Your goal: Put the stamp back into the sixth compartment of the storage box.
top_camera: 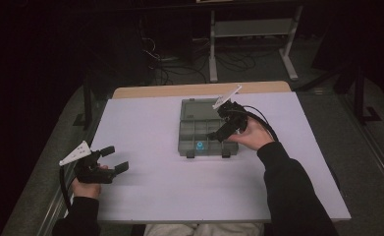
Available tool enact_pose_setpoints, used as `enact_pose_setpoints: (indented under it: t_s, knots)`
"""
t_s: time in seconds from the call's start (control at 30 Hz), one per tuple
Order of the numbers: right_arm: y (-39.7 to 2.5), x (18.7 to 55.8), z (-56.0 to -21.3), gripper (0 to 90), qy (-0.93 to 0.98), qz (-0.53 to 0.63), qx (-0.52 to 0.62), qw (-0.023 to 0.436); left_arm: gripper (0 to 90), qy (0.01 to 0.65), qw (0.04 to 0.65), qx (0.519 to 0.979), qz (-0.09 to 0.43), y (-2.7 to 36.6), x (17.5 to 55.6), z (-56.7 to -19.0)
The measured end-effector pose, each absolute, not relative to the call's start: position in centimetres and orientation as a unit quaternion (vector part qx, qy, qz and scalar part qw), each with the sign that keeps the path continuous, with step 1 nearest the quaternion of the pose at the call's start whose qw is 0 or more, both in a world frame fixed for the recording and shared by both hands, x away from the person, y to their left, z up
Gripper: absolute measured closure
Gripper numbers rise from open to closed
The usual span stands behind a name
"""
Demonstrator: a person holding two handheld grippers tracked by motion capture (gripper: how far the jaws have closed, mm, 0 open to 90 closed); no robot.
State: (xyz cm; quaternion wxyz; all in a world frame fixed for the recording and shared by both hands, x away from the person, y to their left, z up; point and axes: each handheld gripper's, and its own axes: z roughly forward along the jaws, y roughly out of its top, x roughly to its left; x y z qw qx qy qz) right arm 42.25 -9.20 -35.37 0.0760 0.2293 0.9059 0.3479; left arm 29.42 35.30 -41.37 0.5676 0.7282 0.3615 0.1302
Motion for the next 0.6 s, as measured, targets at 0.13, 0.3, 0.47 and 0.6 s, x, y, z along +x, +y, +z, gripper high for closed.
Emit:
enact_pose_setpoints:
  t_s: [0.13,0.3,0.47,0.6]
  knots:
    - [-9.9,41.9,-35.3,0.5,0.902,0.358,0.228,0.081,0.0,0.362,0.567,0.729,0.129,35.3,29.4,-41.4]
    - [-10.5,41.6,-35.4,0.0,0.896,0.367,0.236,0.083,0.0,0.363,0.567,0.728,0.13,35.3,29.4,-41.4]
    - [-10.9,41.0,-35.5,0.0,0.893,0.375,0.235,0.086,0.0,0.363,0.568,0.727,0.13,35.3,29.4,-41.4]
    - [-11.2,40.5,-35.6,0.0,0.888,0.383,0.237,0.088,0.0,0.364,0.569,0.727,0.129,35.3,29.4,-41.4]
